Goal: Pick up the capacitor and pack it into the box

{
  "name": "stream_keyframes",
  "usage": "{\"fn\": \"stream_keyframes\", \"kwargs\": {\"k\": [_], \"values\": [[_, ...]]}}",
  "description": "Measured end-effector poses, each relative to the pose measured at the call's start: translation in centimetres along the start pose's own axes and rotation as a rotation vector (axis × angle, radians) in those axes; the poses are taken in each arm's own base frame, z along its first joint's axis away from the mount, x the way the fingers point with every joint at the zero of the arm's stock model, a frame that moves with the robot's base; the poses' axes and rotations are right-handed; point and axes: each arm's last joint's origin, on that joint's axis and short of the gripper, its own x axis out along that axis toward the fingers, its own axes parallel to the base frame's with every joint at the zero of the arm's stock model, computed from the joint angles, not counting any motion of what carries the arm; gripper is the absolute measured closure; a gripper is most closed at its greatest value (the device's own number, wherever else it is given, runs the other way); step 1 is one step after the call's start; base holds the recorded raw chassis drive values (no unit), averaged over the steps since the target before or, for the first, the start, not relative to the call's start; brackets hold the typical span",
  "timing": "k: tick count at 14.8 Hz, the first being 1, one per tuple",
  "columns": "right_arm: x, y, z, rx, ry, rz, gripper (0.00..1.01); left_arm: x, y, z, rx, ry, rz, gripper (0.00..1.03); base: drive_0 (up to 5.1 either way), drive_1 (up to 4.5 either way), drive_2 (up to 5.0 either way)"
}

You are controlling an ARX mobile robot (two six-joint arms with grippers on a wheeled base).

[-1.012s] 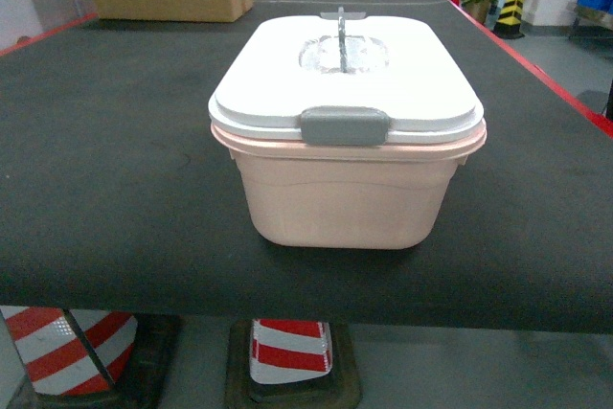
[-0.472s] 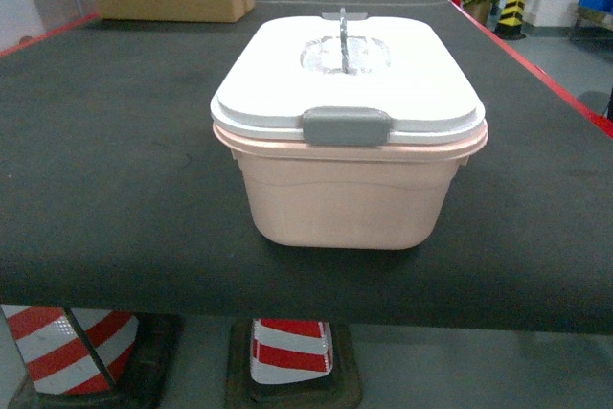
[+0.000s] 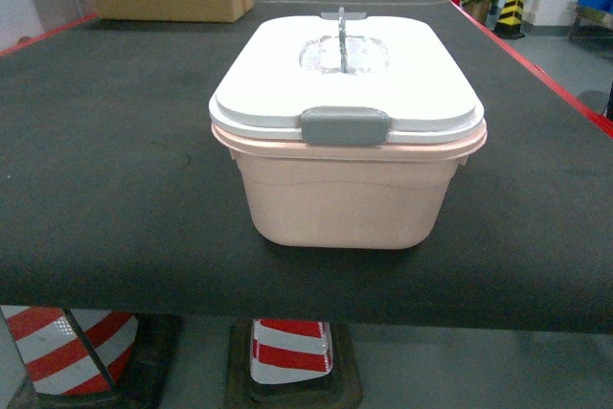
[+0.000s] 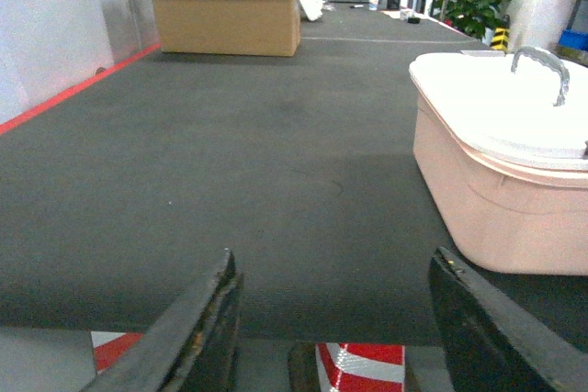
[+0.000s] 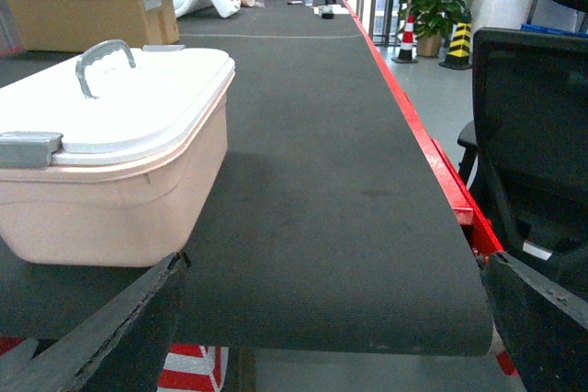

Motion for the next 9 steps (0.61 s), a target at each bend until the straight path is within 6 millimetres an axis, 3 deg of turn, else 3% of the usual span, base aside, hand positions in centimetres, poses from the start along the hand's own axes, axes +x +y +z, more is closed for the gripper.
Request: {"fn": "stream_keyframes", "kwargs": {"k": [4, 9], "values": [[0.0, 0.0, 0.0, 0.0, 0.0, 0.0, 0.03, 0.0, 0.0, 0.0, 0.0, 0.0, 0.0, 0.05, 0.0, 0.0, 0.0], [0.0, 0.0, 0.0, 0.0, 0.0, 0.0, 0.03, 0.0, 0.0, 0.0, 0.0, 0.0, 0.0, 0.05, 0.0, 0.0, 0.0]]}}
